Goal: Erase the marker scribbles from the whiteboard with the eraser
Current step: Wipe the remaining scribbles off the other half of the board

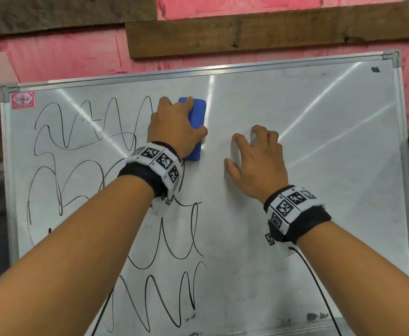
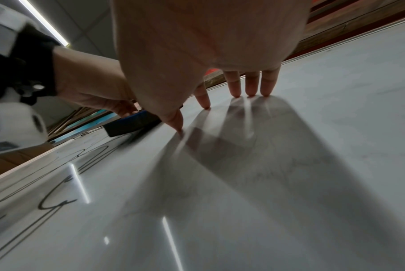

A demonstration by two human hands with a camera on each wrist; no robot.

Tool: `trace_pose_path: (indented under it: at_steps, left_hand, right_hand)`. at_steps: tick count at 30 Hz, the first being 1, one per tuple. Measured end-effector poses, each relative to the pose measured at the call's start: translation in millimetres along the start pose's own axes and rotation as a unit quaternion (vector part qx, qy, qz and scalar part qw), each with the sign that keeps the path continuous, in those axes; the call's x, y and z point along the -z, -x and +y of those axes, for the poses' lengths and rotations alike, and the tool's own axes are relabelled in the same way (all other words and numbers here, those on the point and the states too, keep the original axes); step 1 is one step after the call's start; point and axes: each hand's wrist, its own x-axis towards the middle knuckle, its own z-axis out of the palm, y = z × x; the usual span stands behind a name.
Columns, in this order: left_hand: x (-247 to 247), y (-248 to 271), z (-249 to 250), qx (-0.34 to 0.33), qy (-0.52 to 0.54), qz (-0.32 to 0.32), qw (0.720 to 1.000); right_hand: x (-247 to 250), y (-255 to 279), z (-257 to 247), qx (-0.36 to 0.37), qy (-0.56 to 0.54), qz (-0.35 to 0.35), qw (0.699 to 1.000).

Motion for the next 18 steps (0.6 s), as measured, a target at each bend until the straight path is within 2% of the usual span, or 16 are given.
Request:
trace_pose_path:
  at_steps: [5, 14, 18]
  left_hand:
    - [-16, 23, -11, -0.009, 0.004, -0.005, 1.0]
    - [6, -38, -6, 0.007, -0.017, 0.007, 1.0]
    - [-4, -9, -9, 0.007, -0.012, -0.001, 1.0]
  right_hand:
    - [-4, 6, 3, 0.003, 0.006, -0.003, 1.0]
    - [-5, 9, 1, -0.003, 0.008, -0.012, 1.0]
    - [-6, 15, 2, -0.002, 0.006, -0.015, 1.0]
